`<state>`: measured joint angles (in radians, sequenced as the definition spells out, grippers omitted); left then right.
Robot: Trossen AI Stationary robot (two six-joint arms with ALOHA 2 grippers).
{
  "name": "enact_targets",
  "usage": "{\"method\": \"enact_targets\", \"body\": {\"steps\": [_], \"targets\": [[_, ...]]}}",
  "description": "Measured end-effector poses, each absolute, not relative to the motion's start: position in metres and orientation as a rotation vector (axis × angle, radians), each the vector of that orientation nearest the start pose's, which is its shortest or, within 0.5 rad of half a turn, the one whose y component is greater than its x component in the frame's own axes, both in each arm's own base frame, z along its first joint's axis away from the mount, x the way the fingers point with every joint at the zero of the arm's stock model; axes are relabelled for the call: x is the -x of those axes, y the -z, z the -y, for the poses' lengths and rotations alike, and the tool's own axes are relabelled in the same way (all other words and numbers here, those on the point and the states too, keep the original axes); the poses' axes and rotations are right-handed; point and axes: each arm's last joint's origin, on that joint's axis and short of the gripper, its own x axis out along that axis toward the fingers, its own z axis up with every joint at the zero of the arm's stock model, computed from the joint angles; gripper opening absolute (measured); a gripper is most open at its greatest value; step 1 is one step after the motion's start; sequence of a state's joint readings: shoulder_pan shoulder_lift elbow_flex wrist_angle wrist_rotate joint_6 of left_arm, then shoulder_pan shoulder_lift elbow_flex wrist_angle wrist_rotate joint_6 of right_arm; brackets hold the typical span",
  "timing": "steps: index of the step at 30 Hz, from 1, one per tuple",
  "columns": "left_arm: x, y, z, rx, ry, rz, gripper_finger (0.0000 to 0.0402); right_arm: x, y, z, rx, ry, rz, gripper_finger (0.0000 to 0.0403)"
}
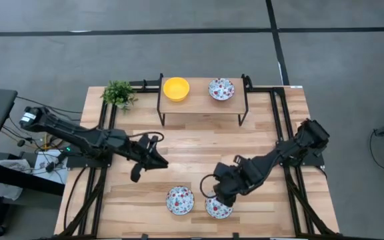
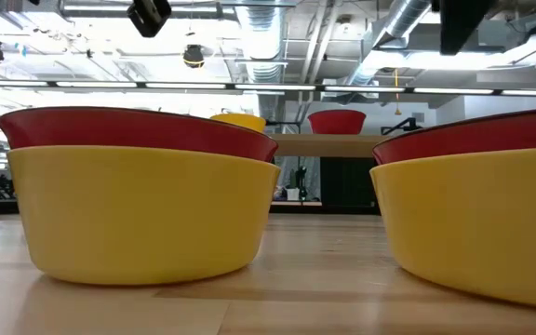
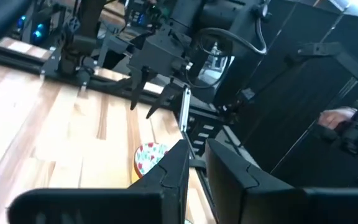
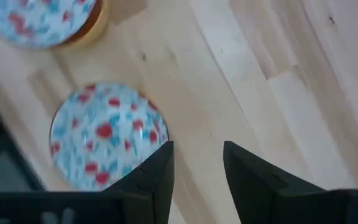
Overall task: Pick & Place Mini bowls
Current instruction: Stack the right white bowl on top of the white bowl on the shelf
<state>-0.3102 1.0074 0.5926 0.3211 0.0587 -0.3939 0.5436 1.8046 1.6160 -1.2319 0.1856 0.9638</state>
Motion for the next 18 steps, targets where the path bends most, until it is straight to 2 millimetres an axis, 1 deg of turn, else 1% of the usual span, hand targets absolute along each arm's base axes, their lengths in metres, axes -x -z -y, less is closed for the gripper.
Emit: {"method": "enact_targets", "body": {"steps": [4, 8, 13, 18], "targets": [[-0.216, -0.271, 0.076, 0.411, 0.349, -0.173, 0.0053, -0.294, -0.264, -0.191, -0.349, 0.383, -1.238, 0.0125], [-0.217, -0.27, 0.08, 0.423, 0.365, -0.174, 0.0053, -0.287, -0.254, -0.203, -0.377, 0.372, -1.24, 0.0124], [-0.216, -0.269, 0.083, 0.423, 0.379, -0.177, 0.0053, -0.284, -0.248, -0.204, -0.404, 0.393, -1.266, 0.0135], [-0.217, -0.269, 0.083, 0.422, 0.378, -0.179, 0.0053, -0.292, -0.248, -0.193, -0.475, 0.4, -1.3, 0.0157]]}}
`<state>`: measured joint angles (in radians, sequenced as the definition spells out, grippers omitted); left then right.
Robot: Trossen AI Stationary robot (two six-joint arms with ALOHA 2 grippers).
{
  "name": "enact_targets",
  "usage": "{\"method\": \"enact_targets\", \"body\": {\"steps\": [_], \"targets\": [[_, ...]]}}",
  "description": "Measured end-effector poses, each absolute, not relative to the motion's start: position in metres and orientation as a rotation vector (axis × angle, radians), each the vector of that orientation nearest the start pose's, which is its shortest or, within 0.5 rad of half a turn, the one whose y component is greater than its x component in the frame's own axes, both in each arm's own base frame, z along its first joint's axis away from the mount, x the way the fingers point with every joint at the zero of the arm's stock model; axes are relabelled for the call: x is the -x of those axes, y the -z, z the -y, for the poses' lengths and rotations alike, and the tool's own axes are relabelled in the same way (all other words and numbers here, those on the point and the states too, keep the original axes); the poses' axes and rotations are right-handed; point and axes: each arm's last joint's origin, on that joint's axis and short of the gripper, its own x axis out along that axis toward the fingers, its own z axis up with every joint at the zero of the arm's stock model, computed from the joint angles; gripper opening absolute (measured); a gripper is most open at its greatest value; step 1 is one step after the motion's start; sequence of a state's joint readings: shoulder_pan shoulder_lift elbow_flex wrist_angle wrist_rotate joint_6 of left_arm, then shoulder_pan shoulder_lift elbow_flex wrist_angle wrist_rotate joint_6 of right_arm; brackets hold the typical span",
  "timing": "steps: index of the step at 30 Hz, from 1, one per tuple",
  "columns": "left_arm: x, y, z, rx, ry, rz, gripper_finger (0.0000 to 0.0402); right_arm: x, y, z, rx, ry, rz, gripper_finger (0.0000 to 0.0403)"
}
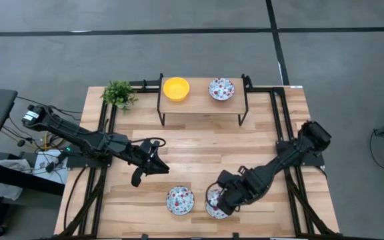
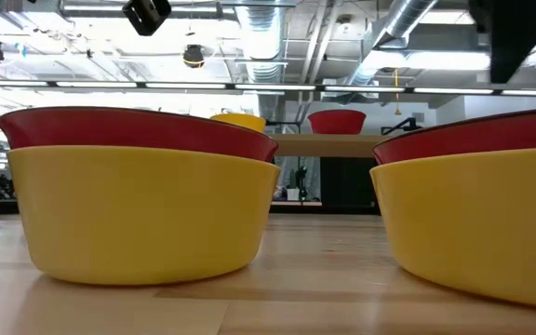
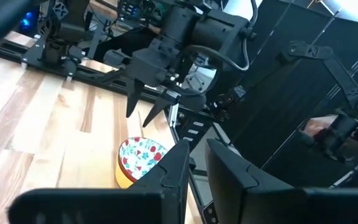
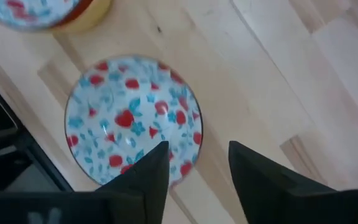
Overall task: Pick & Place Mini bowls
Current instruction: Stack the right white bowl on top of the white bowl on the shelf
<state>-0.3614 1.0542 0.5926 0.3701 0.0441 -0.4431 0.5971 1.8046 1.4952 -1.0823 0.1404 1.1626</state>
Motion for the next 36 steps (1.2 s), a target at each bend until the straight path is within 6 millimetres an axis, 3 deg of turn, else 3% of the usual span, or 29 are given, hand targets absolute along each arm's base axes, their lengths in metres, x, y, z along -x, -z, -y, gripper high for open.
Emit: {"method": "enact_targets", "body": {"steps": [12, 19, 36], "targets": [[-0.217, -0.269, 0.083, 0.423, 0.378, -0.18, 0.0053, -0.315, -0.249, -0.16, -0.486, 0.382, -1.284, 0.0217], [-0.216, -0.269, 0.083, 0.426, 0.378, -0.181, 0.0053, -0.319, -0.237, -0.162, -0.472, 0.31, -1.264, 0.0205], [-0.216, -0.269, 0.083, 0.429, 0.378, -0.183, 0.0053, -0.306, -0.208, -0.172, -0.493, 0.229, -1.351, 0.0189]]}}
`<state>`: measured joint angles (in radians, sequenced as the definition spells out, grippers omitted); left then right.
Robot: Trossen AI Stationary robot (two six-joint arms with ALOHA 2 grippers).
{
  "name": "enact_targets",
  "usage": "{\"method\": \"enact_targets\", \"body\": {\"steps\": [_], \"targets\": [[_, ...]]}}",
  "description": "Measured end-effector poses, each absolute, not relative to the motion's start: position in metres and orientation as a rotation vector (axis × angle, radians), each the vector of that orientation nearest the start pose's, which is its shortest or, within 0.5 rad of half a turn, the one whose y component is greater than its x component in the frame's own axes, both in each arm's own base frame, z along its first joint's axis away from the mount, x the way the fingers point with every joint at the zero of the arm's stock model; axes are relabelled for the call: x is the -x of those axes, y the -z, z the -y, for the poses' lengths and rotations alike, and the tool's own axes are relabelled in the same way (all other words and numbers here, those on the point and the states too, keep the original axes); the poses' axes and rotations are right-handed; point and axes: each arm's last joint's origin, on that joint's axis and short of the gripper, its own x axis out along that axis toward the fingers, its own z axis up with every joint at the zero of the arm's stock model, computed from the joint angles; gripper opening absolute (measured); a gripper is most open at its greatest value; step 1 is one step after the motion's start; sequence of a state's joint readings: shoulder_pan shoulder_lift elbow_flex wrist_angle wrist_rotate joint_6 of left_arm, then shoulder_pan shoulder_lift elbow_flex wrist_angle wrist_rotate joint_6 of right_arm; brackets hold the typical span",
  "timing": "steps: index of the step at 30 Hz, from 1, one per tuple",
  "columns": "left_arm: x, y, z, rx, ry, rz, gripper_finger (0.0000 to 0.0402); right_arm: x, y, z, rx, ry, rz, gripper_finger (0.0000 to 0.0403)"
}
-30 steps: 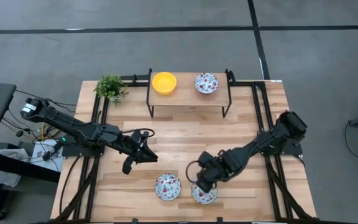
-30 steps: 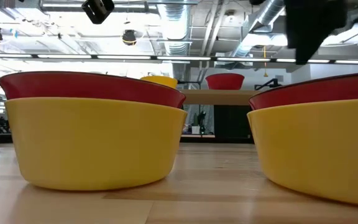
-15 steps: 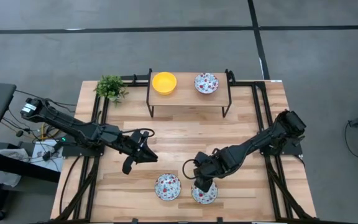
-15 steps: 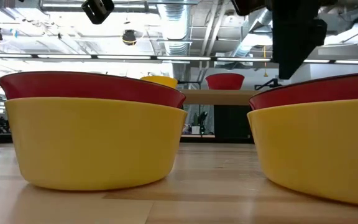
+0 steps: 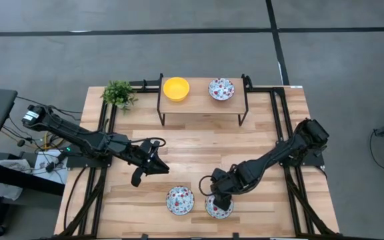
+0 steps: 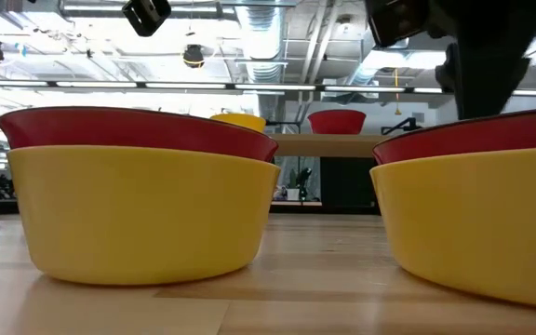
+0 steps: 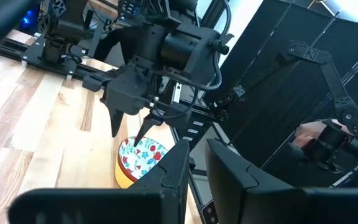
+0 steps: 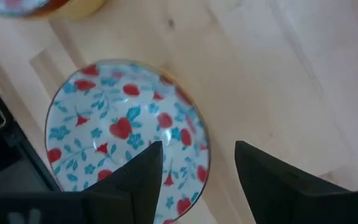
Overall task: Pick & Place Mini bowls
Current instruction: Stack the right white bowl on top of the white bowl on the shelf
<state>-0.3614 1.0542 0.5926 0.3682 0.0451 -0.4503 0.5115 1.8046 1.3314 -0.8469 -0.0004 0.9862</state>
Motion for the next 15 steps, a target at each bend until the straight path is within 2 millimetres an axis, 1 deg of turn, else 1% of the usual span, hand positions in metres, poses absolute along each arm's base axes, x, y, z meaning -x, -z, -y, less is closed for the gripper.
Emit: {"method": "enact_targets", "body": {"steps": [7, 15], "targets": [[-0.216, -0.269, 0.083, 0.429, 0.378, -0.183, 0.0053, -0.301, -0.197, -0.178, -0.509, 0.187, -1.353, 0.0182], [-0.216, -0.269, 0.083, 0.429, 0.378, -0.183, 0.0053, -0.3, -0.196, -0.179, -0.51, 0.195, -1.358, 0.0168]]}}
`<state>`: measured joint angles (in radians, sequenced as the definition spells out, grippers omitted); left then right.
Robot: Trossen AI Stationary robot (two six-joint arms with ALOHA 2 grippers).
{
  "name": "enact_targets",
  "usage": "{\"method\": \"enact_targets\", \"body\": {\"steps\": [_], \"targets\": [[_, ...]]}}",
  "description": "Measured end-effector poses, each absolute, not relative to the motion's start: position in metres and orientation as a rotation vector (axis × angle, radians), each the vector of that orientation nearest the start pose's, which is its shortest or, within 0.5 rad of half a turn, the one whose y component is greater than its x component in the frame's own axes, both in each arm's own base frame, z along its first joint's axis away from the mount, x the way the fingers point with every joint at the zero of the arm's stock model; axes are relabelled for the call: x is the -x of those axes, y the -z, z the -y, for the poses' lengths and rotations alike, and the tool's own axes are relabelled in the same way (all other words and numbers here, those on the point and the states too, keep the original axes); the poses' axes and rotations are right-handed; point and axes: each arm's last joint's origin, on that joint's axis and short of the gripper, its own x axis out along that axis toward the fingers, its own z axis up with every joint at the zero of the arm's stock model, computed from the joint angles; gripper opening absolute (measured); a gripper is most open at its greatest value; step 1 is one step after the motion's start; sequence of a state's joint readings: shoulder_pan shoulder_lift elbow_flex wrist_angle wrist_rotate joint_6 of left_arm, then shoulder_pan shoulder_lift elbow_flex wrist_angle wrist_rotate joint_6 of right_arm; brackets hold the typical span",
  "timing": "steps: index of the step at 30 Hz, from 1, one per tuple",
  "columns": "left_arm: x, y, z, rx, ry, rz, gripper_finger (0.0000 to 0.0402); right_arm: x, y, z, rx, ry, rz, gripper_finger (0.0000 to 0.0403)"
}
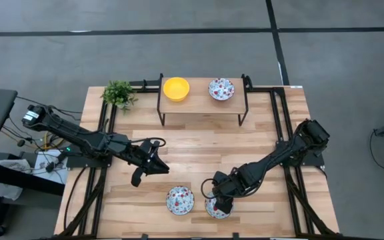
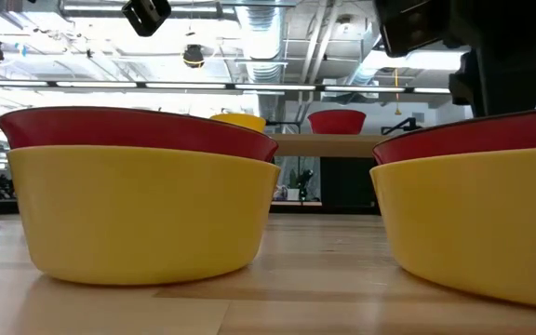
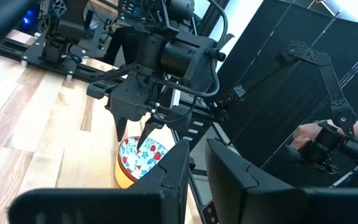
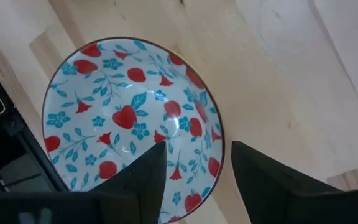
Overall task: Pick & Place Mini bowls
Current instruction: Stack the right white bowl on top of the white bowl on the shelf
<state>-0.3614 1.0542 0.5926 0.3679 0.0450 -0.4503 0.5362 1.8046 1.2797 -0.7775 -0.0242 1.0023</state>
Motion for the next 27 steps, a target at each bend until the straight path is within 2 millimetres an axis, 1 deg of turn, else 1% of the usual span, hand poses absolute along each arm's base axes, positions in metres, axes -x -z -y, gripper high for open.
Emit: {"method": "enact_targets", "body": {"steps": [15, 21, 27], "targets": [[-0.216, -0.269, 0.083, 0.429, 0.378, -0.183, 0.0053, -0.298, -0.196, -0.178, -0.503, 0.203, -1.371, 0.0126], [-0.216, -0.269, 0.083, 0.429, 0.378, -0.183, 0.0053, -0.298, -0.196, -0.178, -0.503, 0.202, -1.37, 0.0121], [-0.216, -0.269, 0.083, 0.429, 0.378, -0.182, 0.0053, -0.304, -0.184, -0.181, -0.496, 0.207, -1.389, 0.0124]]}}
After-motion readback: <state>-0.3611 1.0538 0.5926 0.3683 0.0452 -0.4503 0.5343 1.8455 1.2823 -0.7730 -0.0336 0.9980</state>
